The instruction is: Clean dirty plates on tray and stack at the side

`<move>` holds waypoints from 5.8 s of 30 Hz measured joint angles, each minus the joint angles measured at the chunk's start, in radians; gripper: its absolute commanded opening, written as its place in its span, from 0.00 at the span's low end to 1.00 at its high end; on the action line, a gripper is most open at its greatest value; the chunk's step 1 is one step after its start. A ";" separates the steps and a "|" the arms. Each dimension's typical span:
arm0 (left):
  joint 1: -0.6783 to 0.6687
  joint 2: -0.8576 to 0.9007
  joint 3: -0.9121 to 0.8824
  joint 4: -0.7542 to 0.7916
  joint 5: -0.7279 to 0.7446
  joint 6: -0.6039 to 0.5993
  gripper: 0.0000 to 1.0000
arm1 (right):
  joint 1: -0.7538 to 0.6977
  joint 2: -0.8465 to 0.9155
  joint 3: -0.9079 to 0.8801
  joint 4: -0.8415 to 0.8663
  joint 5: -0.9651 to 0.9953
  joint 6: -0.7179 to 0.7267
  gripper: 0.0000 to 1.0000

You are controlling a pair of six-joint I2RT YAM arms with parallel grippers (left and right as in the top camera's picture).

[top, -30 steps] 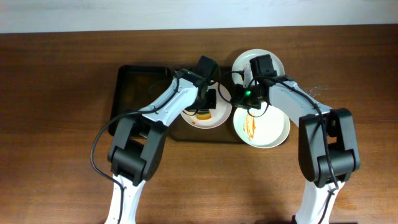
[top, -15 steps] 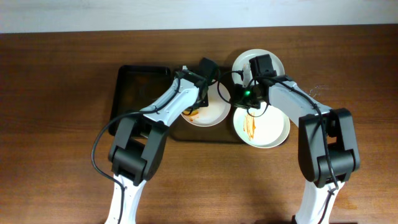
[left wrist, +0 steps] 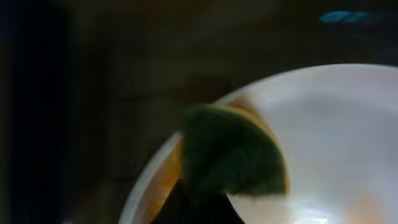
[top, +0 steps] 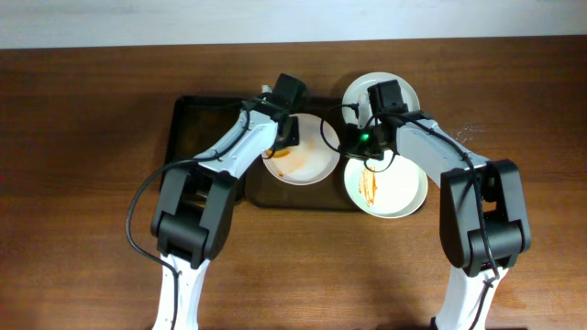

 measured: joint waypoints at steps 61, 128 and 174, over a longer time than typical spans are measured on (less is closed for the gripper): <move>0.349 -0.007 0.438 -0.367 0.486 0.052 0.00 | 0.123 -0.309 0.142 -0.305 0.591 -0.037 0.04; 0.192 -0.007 0.393 -0.397 0.432 0.010 0.00 | 0.124 0.093 0.144 -0.068 0.217 -0.147 0.04; -0.106 0.039 -0.042 0.157 -0.356 -0.191 0.00 | 0.044 0.093 0.144 -0.132 0.141 0.272 0.04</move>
